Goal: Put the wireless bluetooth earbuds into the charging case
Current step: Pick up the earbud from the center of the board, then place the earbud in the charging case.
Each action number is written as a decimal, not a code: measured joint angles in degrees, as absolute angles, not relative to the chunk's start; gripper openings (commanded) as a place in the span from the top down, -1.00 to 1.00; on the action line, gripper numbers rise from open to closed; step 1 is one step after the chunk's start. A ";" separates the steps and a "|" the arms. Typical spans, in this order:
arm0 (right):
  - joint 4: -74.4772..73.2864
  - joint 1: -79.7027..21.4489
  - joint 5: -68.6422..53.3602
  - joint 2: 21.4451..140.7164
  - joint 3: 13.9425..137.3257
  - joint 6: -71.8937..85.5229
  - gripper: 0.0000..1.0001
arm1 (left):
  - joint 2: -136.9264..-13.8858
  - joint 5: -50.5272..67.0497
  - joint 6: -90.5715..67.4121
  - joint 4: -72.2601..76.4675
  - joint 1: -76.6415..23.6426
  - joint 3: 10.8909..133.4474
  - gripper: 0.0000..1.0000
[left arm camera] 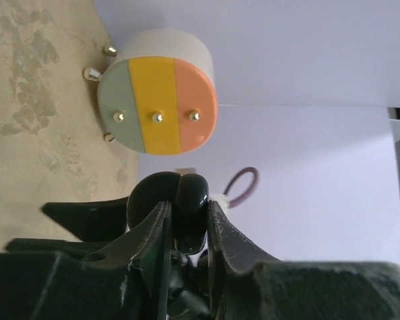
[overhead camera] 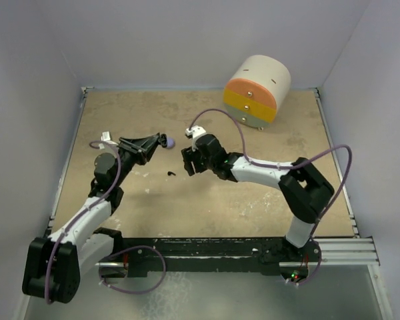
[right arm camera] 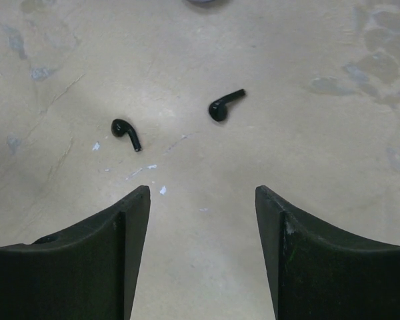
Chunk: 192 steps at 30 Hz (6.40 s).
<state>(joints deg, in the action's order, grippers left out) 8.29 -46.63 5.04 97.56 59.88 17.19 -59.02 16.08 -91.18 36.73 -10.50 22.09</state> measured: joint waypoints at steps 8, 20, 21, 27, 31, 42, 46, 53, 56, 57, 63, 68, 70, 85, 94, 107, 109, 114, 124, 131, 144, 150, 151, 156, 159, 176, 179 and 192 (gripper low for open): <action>7.75 -51.33 5.15 108.81 68.90 13.98 -0.19 | -44.07 8.54 -94.06 30.65 -10.13 18.33 1.00; 7.14 -53.43 5.26 115.74 75.85 11.29 -0.05 | -25.32 -1.21 -95.68 13.04 -10.07 16.47 1.00; 6.92 -53.60 5.26 116.20 76.14 11.16 -0.04 | -24.53 -1.67 -95.68 12.16 -10.07 16.47 1.00; 6.09 -53.87 5.26 118.58 78.11 10.59 -0.01 | -21.91 -3.44 -96.03 7.60 -10.02 16.47 1.00; 5.63 -54.30 5.28 119.57 79.24 10.26 0.02 | -21.71 -3.49 -96.07 6.26 -10.00 16.47 1.00; 4.86 -55.13 5.34 120.73 80.60 9.78 0.09 | -20.16 -3.75 -96.51 4.43 -9.93 16.47 1.00; 4.80 -55.22 5.63 121.47 80.79 9.58 0.11 | -19.88 -3.90 -96.53 4.29 -9.87 16.47 1.00; 4.73 -55.51 6.72 121.67 81.01 9.34 0.20 | -19.84 -3.90 -96.53 3.62 -9.87 16.47 1.00; 4.71 -55.57 7.01 121.86 81.25 9.30 0.23 | -19.84 -3.90 -96.57 3.55 -9.87 16.47 1.00; 4.69 -55.57 7.03 121.89 81.32 9.28 0.24 | -19.84 -3.90 -96.57 3.51 -9.87 16.47 1.00; 4.62 -55.68 7.84 121.91 81.32 9.23 0.35 | -19.73 -3.90 -96.95 3.51 -9.87 16.21 1.00; 4.67 -55.83 8.16 121.99 81.32 9.23 0.46 | -19.73 -3.90 -96.99 3.49 -9.87 16.01 1.00; 4.64 -55.88 8.19 121.97 81.32 9.26 0.49 | -19.73 -3.90 -96.99 3.49 -9.87 16.01 1.00; 6.42 -55.88 7.99 118.78 77.12 10.35 0.63 | -21.76 -3.49 -97.01 4.01 -9.87 16.01 1.00; 8.99 -54.92 9.72 107.48 72.77 11.75 0.63 | -33.36 1.52 -97.03 10.98 -9.82 16.01 1.00; 11.60 -46.85 14.52 92.03 67.22 16.47 0.63 | -49.63 11.51 -96.75 22.39 -9.80 18.72 1.00; 11.57 -46.81 14.55 91.35 67.02 16.62 0.63 | -50.39 12.29 -96.38 23.42 -9.80 19.31 1.00; 11.53 -46.81 14.55 90.94 66.39 16.97 0.63 | -50.68 13.30 -95.46 24.34 -9.80 19.92 1.00; 11.44 -46.74 14.52 90.94 66.06 16.99 0.63 | -50.50 13.52 -94.96 24.40 -9.80 20.03 1.00; 11.42 -46.54 14.50 90.94 66.06 16.99 0.63 | -50.11 13.52 -94.98 24.38 -9.80 20.03 1.00; 11.35 -46.48 14.48 90.94 66.06 16.99 0.64 | -49.52 13.52 -94.98 24.38 -9.80 20.03 1.00; 11.22 -46.48 14.48 90.94 66.06 16.97 0.64 | -49.30 13.52 -94.98 24.38 -9.80 20.03 1.00; 11.20 -46.48 14.48 90.94 66.06 16.97 0.64 | -49.28 13.52 -94.98 24.38 -9.80 20.03 1.00; 11.07 -46.48 14.48 90.94 66.06 16.97 0.64 | -49.25 13.54 -94.96 24.38 -9.80 20.03 1.00; 11.05 -46.48 14.46 90.94 66.06 16.97 0.64 | -49.25 13.54 -94.96 24.38 -9.80 20.03 1.00; 9.58 -46.48 18.37 90.94 67.92 18.33 0.80 | -59.29 12.14 -95.09 29.02 -15.18 22.11 1.00; 9.80 -46.48 18.68 90.35 68.53 18.55 0.87 | -64.20 12.01 -95.37 32.95 -17.67 23.59 1.00; 19.03 -46.48 17.02 81.67 64.79 17.23 1.00 | -79.55 14.76 -101.80 49.84 -20.60 28.95 1.00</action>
<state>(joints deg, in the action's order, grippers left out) 19.03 -46.48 17.02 81.67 64.79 17.23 -79.55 14.76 -101.80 49.84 -20.60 28.95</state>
